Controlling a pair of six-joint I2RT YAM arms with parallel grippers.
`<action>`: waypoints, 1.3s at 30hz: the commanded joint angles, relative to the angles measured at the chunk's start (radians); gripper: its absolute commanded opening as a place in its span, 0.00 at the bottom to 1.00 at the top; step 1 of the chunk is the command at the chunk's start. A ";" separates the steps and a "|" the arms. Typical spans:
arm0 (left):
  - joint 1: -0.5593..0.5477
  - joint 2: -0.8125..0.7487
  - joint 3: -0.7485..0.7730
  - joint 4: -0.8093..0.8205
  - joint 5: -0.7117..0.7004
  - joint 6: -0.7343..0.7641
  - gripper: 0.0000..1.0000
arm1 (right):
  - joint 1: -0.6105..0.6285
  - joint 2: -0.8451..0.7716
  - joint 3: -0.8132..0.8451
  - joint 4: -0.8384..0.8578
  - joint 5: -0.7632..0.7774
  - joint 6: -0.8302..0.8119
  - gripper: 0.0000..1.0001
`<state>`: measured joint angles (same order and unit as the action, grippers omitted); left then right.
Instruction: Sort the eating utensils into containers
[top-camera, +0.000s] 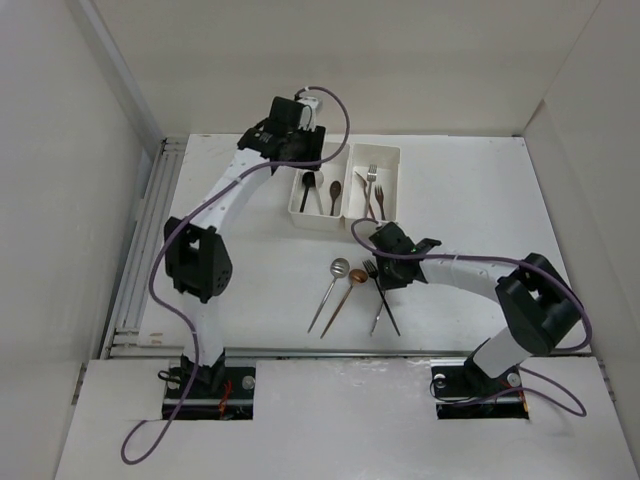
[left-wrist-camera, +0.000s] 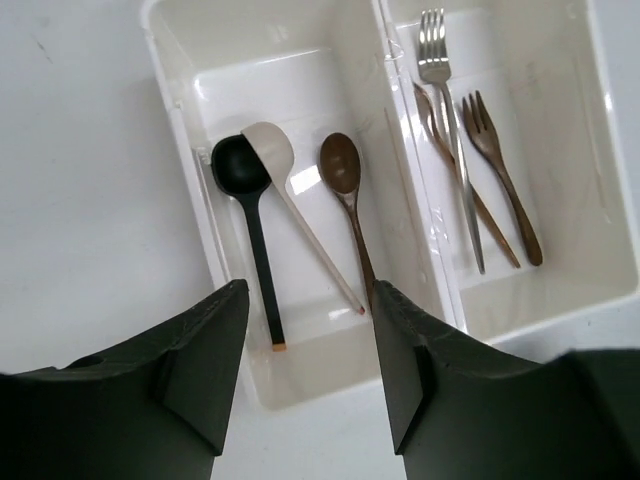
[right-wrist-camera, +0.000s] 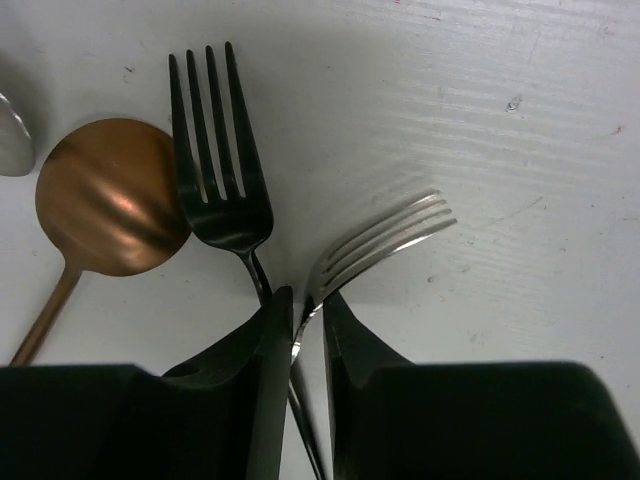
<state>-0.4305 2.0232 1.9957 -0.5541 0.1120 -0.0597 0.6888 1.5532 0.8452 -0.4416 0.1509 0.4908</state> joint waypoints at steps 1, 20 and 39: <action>-0.019 -0.173 -0.152 -0.090 0.003 0.041 0.49 | 0.008 0.042 0.006 0.029 0.018 0.014 0.23; -0.372 -0.449 -0.868 -0.041 0.104 0.110 0.52 | 0.008 -0.220 0.388 -0.230 0.260 -0.095 0.00; -0.393 -0.265 -0.947 0.123 0.054 0.035 0.50 | -0.279 0.623 1.135 0.106 0.055 -0.414 0.26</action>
<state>-0.8185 1.7191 1.0489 -0.4507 0.1757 -0.0044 0.4004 2.1620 1.8610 -0.3420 0.2764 0.1154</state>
